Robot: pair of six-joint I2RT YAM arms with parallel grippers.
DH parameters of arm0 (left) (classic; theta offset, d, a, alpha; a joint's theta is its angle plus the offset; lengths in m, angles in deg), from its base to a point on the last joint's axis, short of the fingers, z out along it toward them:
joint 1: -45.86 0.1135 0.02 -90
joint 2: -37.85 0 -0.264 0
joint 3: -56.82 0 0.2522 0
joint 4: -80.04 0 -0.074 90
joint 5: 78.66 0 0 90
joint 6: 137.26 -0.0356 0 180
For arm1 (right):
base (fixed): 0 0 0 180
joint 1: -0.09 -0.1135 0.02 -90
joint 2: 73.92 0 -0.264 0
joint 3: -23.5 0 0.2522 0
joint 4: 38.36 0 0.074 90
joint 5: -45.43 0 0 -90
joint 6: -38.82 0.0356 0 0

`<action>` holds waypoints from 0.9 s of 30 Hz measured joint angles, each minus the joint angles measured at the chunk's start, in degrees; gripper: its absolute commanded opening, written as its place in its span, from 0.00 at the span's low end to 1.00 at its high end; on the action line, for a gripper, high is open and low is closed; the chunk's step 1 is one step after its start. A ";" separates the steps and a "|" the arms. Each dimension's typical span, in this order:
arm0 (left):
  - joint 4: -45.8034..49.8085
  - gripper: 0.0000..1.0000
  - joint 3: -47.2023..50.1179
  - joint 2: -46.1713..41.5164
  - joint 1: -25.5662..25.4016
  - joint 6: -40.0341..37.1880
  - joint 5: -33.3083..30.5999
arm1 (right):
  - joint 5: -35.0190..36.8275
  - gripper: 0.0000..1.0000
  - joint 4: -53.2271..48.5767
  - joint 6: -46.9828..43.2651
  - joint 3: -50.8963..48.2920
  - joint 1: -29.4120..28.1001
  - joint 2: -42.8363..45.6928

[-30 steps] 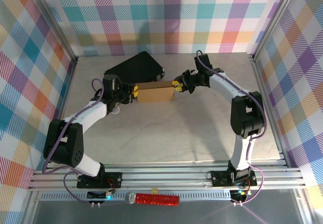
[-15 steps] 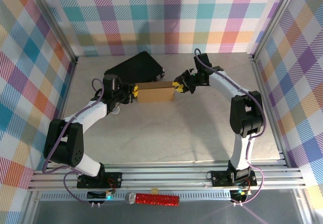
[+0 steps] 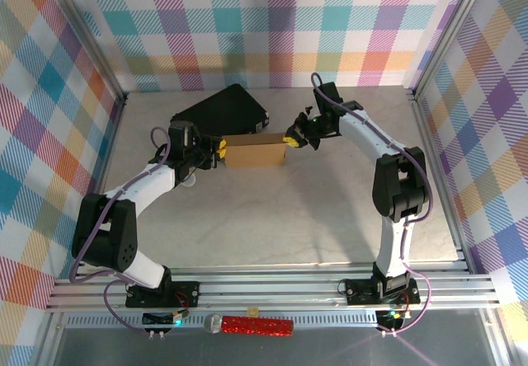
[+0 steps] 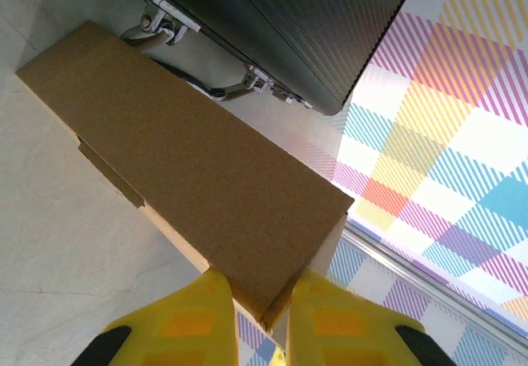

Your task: Fold the paper box

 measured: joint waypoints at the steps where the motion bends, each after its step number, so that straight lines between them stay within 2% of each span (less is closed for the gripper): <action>1: 0.20 0.15 -0.07 0.00 0.00 -0.15 -0.02 | 0.00 0.00 -0.04 -0.20 -0.02 0.00 0.00; 4: 0.24 0.15 -0.09 0.00 0.00 -0.52 0.00 | 0.00 0.00 -0.13 -0.96 0.00 0.02 0.00; 6: 0.28 0.15 -0.09 0.00 0.00 -0.55 0.00 | 0.00 0.08 -0.26 -1.57 0.04 0.04 0.00; 10: 0.39 0.17 -0.09 0.00 0.00 -1.03 0.17 | 0.07 0.15 -0.98 -3.02 0.44 0.07 -0.31; 15: 1.88 0.33 -0.70 0.00 0.02 -2.84 0.57 | 0.96 0.29 -2.23 -4.76 0.57 0.07 -0.24; 21: 13.05 0.49 -3.34 -1.77 -0.11 -8.76 1.07 | 5.05 0.30 -5.86 -7.08 -1.01 0.31 3.08; 24: 19.10 0.53 -2.29 -5.11 -0.52 -11.02 0.98 | 6.56 0.32 -7.78 -7.76 -3.58 0.83 5.70; 27: 22.67 0.52 1.18 -9.99 -1.25 -12.13 0.79 | 8.17 0.36 -9.35 -8.37 -8.07 0.98 8.61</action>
